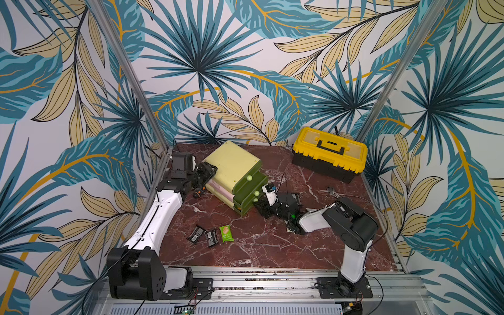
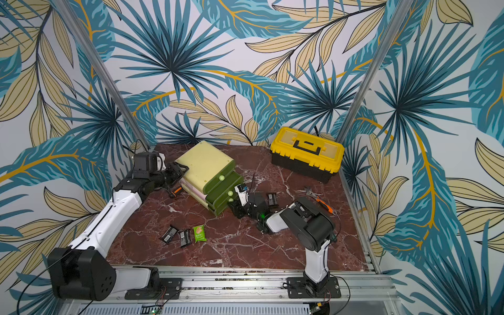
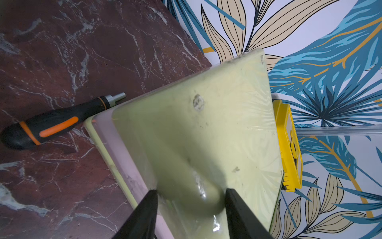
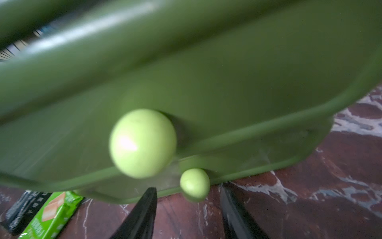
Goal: Take the cookies out of the drawer
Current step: Open the drawer in the storage box.
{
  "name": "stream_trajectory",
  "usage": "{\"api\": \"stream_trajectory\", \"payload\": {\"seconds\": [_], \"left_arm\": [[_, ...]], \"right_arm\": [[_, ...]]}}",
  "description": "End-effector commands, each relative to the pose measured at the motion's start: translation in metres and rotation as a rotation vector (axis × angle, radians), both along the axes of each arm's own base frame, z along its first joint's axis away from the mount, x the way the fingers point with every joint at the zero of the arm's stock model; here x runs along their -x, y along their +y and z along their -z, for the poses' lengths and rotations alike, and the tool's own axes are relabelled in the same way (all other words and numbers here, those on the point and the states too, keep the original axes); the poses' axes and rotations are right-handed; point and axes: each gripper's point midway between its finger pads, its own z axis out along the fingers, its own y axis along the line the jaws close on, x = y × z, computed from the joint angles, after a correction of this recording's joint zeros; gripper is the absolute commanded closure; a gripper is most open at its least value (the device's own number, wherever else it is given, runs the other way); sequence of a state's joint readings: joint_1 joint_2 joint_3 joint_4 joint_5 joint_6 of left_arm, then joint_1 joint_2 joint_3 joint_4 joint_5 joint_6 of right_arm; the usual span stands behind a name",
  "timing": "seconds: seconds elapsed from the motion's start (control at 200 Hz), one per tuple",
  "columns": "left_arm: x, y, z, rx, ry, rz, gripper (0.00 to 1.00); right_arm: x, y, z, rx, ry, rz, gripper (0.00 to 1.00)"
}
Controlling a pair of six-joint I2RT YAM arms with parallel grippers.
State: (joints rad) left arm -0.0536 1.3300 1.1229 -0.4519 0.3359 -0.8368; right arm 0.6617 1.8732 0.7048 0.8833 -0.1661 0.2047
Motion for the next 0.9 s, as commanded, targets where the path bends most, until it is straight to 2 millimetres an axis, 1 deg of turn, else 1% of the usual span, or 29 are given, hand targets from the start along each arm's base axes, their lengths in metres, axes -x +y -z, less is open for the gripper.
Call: {"api": "stream_trajectory", "payload": {"seconds": [0.0, 0.07, 0.215, 0.361, 0.511, 0.616, 0.686, 0.746, 0.896], "left_arm": [[0.016, -0.001, 0.027, -0.026, 0.111, 0.020, 0.45], [0.016, -0.001, 0.027, -0.025, 0.112, 0.021, 0.45], [0.017, -0.001, 0.028, -0.025, 0.115, 0.021, 0.45], [0.018, -0.001, 0.027, -0.028, 0.115, 0.019, 0.45], [0.020, 0.000, 0.028, -0.029, 0.117, 0.016, 0.45], [0.020, 0.000, 0.028, -0.027, 0.117, 0.015, 0.44], [0.019, 0.000, 0.028, -0.026, 0.115, 0.014, 0.45], [0.019, 0.000, 0.028, -0.025, 0.115, 0.011, 0.45], [0.019, 0.000, 0.028, -0.026, 0.115, 0.011, 0.44]], "right_arm": [[0.012, -0.001, -0.010, 0.029, -0.025, -0.044, 0.46], [0.011, 0.000, -0.022, 0.023, -0.048, -0.050, 0.46], [0.002, 0.007, -0.042, 0.007, -0.095, -0.052, 0.50], [-0.012, 0.023, -0.058, -0.027, -0.124, -0.071, 0.52], [-0.027, 0.040, -0.062, -0.063, -0.132, -0.086, 0.53], [-0.034, 0.046, -0.060, -0.067, -0.134, -0.086, 0.53], [-0.035, 0.045, -0.059, -0.065, -0.139, -0.078, 0.53], [-0.034, 0.040, -0.059, -0.053, -0.144, -0.065, 0.52], [-0.018, 0.020, -0.059, -0.013, -0.149, -0.046, 0.49]]}}
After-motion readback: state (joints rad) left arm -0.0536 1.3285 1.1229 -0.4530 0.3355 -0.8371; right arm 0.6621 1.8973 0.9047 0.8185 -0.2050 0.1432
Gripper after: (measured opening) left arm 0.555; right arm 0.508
